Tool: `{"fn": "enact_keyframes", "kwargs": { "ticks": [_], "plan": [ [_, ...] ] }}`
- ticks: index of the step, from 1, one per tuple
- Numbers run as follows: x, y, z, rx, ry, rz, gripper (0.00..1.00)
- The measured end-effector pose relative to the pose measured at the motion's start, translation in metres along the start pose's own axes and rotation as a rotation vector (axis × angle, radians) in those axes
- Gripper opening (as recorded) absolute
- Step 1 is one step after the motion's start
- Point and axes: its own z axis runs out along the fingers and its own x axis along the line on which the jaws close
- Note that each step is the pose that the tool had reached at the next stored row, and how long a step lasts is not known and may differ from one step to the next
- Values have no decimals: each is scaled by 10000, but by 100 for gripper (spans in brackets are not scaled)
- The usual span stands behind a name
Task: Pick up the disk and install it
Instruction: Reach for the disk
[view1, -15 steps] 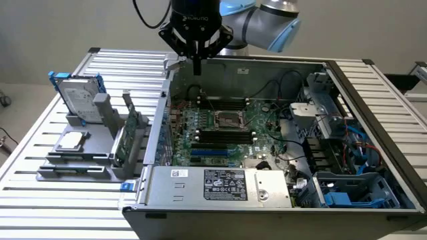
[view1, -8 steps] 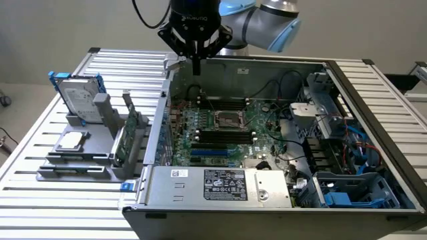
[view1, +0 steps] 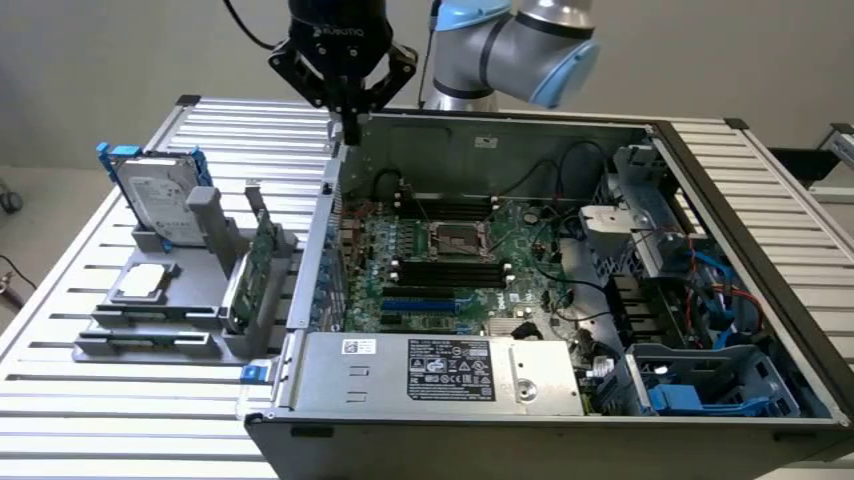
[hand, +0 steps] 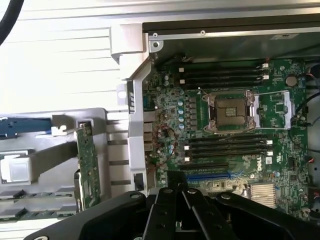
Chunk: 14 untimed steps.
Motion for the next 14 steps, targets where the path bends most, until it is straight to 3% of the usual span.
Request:
{"fn": "enact_keyframes", "kwargs": {
  "ticks": [14],
  "plan": [
    [647,128,-4,0,0,-1,11]
  ]
}}
